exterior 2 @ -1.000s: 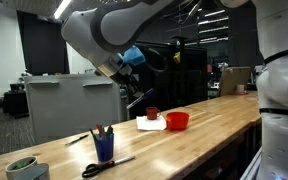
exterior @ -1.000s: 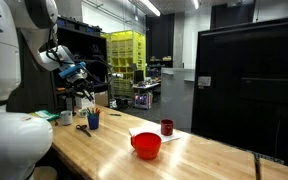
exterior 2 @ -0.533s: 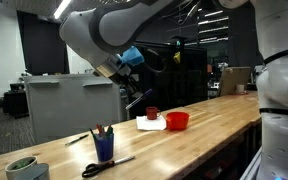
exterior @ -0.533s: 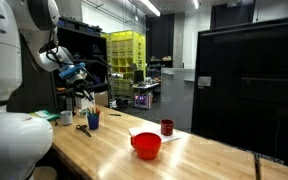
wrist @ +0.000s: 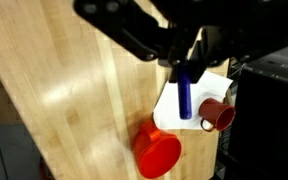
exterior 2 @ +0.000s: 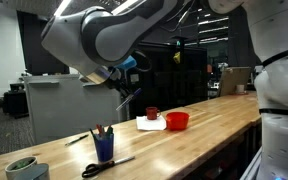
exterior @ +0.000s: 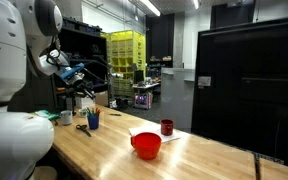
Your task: Put the purple pen in the blue cup.
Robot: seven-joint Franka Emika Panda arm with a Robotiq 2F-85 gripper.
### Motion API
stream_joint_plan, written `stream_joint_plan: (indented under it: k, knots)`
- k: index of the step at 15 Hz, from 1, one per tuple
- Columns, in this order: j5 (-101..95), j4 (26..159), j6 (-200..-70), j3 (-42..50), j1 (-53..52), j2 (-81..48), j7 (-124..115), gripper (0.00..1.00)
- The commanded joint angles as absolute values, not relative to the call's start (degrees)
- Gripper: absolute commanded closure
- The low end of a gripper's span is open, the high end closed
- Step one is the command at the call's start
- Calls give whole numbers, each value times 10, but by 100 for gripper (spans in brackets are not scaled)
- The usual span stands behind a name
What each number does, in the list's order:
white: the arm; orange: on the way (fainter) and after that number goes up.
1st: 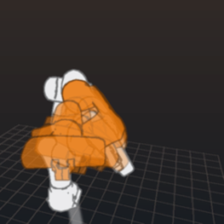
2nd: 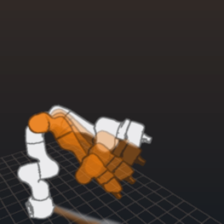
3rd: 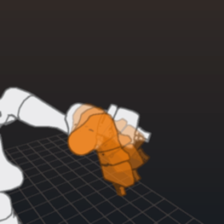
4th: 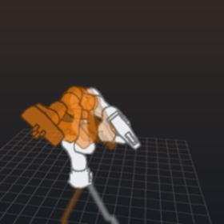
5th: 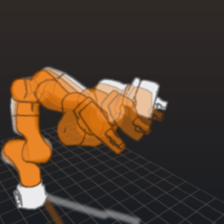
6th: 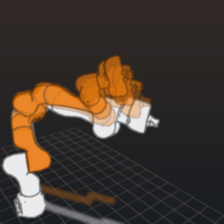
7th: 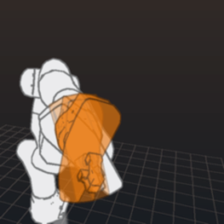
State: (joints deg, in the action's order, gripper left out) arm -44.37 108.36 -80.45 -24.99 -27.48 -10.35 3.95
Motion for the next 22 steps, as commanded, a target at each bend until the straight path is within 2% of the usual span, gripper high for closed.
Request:
stream_joint_plan:
  k: [1,12,22]
  knots:
    - [-529,1034,-768,-263,-309,-163,92,97]
    - [-697,976,-724,-246,-367,-283,224,97]
    - [-701,958,-736,-240,-366,-318,270,97]
